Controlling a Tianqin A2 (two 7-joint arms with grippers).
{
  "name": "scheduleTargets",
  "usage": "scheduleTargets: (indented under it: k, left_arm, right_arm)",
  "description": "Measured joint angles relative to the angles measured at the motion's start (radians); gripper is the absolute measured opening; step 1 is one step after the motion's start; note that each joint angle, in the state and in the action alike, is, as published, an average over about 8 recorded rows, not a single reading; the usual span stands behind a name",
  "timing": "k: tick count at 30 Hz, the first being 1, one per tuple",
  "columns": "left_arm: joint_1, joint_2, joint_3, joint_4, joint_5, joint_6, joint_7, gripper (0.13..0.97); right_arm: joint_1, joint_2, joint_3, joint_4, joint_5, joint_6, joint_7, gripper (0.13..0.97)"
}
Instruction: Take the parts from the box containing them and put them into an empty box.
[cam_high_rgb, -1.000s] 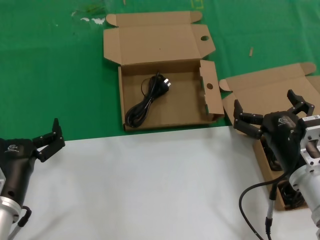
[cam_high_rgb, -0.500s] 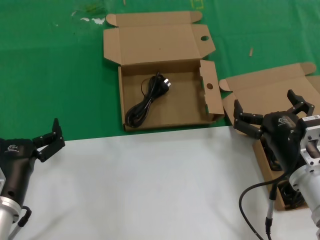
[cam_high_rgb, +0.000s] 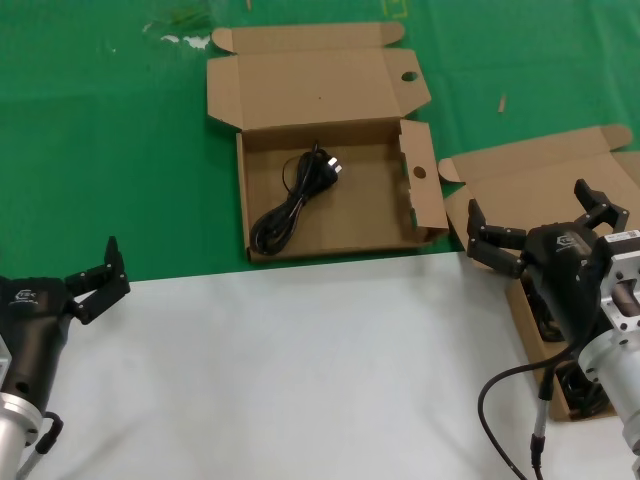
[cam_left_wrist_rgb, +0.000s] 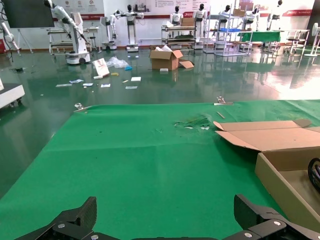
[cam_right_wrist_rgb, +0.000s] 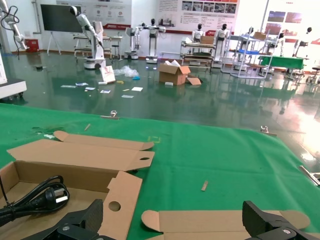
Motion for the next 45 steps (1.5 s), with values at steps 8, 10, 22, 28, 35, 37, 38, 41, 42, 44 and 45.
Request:
scheduleTargets:
  k: [8, 10, 22, 28, 35, 37, 38, 41, 42, 44, 45]
  left_arm:
    - [0.000, 0.000, 0.000, 0.000, 0.000, 0.000, 0.000, 0.966]
    - [0.000, 0.000, 0.000, 0.000, 0.000, 0.000, 0.000, 0.966]
    - [0.000, 0.000, 0.000, 0.000, 0.000, 0.000, 0.000, 0.966]
    - [0.000, 0.000, 0.000, 0.000, 0.000, 0.000, 0.000, 0.966]
    - [0.000, 0.000, 0.000, 0.000, 0.000, 0.000, 0.000, 0.966]
    - [0.000, 0.000, 0.000, 0.000, 0.000, 0.000, 0.000, 0.966]
    - [0.000, 0.000, 0.000, 0.000, 0.000, 0.000, 0.000, 0.966]
    - [0.000, 0.000, 0.000, 0.000, 0.000, 0.000, 0.000, 0.966]
    - [0.000, 0.000, 0.000, 0.000, 0.000, 0.000, 0.000, 0.966]
    - [0.000, 0.000, 0.000, 0.000, 0.000, 0.000, 0.000, 0.966]
    - [0.000, 0.000, 0.000, 0.000, 0.000, 0.000, 0.000, 0.966]
  right_arm:
    - [0.000, 0.000, 0.000, 0.000, 0.000, 0.000, 0.000, 0.966]
    - [0.000, 0.000, 0.000, 0.000, 0.000, 0.000, 0.000, 0.966]
    - [0.000, 0.000, 0.000, 0.000, 0.000, 0.000, 0.000, 0.966]
    - [0.000, 0.000, 0.000, 0.000, 0.000, 0.000, 0.000, 0.966]
    - [0.000, 0.000, 0.000, 0.000, 0.000, 0.000, 0.000, 0.966]
    - [0.000, 0.000, 0.000, 0.000, 0.000, 0.000, 0.000, 0.966]
    - [0.000, 0.000, 0.000, 0.000, 0.000, 0.000, 0.000, 0.966]
    - [0.000, 0.000, 0.000, 0.000, 0.000, 0.000, 0.000, 0.966]
    - [0.000, 0.000, 0.000, 0.000, 0.000, 0.000, 0.000, 0.966]
    - [0.000, 0.000, 0.000, 0.000, 0.000, 0.000, 0.000, 0.966]
    - [0.000, 0.000, 0.000, 0.000, 0.000, 0.000, 0.000, 0.966]
